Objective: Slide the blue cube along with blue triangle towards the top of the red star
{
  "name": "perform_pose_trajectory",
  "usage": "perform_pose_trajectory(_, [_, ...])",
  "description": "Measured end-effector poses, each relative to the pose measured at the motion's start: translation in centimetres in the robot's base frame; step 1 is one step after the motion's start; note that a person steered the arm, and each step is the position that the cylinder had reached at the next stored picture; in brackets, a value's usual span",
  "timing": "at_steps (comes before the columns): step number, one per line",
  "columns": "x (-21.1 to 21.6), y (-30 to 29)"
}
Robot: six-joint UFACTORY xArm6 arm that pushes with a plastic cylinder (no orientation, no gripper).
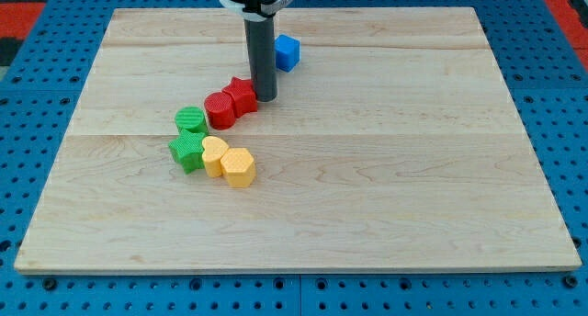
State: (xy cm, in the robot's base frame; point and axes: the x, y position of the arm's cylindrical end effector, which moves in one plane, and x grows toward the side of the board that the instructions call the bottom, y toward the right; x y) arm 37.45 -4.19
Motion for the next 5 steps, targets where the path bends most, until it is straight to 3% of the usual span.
perform_pose_trajectory(2, [-0.9, 4.4])
perform_pose_trajectory(5, [-7.1, 9.1])
